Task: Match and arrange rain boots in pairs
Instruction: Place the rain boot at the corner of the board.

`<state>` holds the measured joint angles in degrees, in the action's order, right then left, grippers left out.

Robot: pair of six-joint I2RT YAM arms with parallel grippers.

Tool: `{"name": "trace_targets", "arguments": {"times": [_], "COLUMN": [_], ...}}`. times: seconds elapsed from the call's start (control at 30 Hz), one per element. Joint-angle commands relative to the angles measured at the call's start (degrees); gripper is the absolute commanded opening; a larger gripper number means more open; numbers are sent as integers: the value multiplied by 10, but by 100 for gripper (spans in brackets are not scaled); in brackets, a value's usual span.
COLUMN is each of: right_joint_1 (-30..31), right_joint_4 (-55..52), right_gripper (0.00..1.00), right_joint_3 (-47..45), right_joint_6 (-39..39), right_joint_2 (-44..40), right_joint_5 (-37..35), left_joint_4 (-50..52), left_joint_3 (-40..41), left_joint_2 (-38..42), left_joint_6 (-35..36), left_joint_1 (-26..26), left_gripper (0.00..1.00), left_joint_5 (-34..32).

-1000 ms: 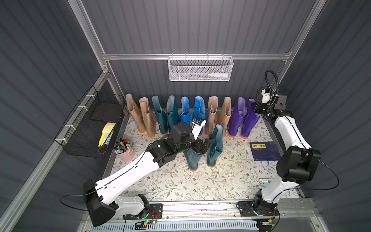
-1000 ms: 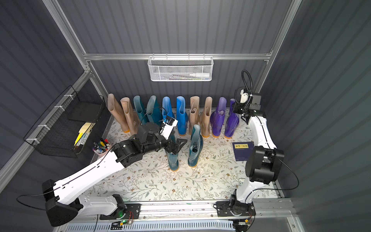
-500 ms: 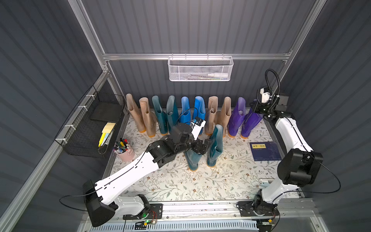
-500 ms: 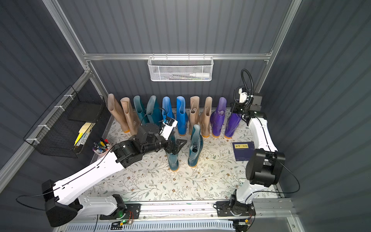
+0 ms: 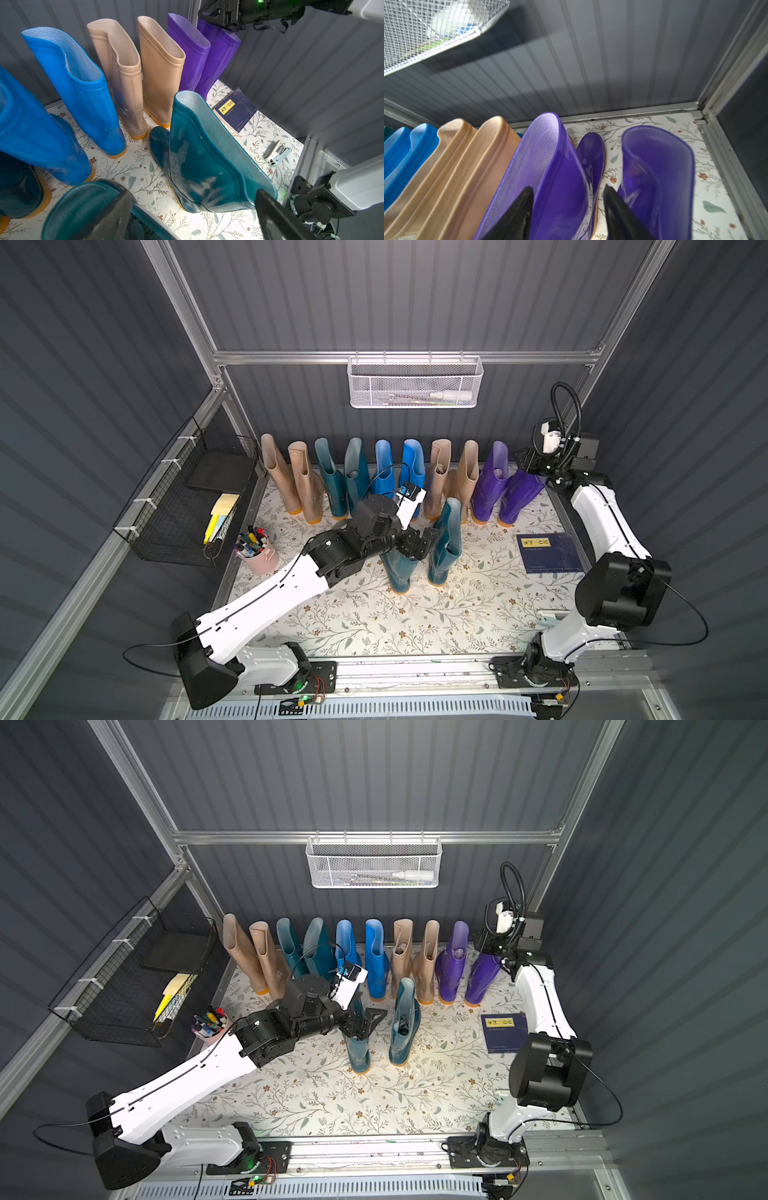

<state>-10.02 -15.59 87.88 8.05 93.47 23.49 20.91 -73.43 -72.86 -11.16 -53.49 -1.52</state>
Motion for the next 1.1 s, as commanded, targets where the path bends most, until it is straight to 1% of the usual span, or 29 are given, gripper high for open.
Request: {"name": "trace_targets", "arguments": {"times": [0.0,0.07,0.17,0.23,0.4,0.5,0.77,1.07], "right_joint_1": [4,4,4,5,5,5,5,6], "right_joint_4": [-14,-21,-36,-55,-125,-142,-165,-172], "right_gripper": [62,64,68,73,84,86,86,77], "right_joint_3": [1,1,6,17,66,84,118,169], "right_joint_6": [2,2,2,0,-2,-1,7,4], "right_joint_2": [-38,-51,-63,-61,-21,1,55,118], "right_joint_5": [-38,-47,-87,-108,-164,-172,-173,-170], "left_joint_4": [-3,-6,-8,-9,-10,-8,-5,-2], "left_joint_3": [5,8,10,9,7,7,4,6], "left_joint_2": [10,11,10,9,10,9,9,7], "left_joint_6": [2,2,1,1,3,4,5,9], "left_joint_1": [-3,-2,-3,-2,-3,-2,-3,-2], "left_gripper": [95,95,95,95,95,95,96,96], "left_joint_5": [-1,1,4,5,7,7,2,0]}}
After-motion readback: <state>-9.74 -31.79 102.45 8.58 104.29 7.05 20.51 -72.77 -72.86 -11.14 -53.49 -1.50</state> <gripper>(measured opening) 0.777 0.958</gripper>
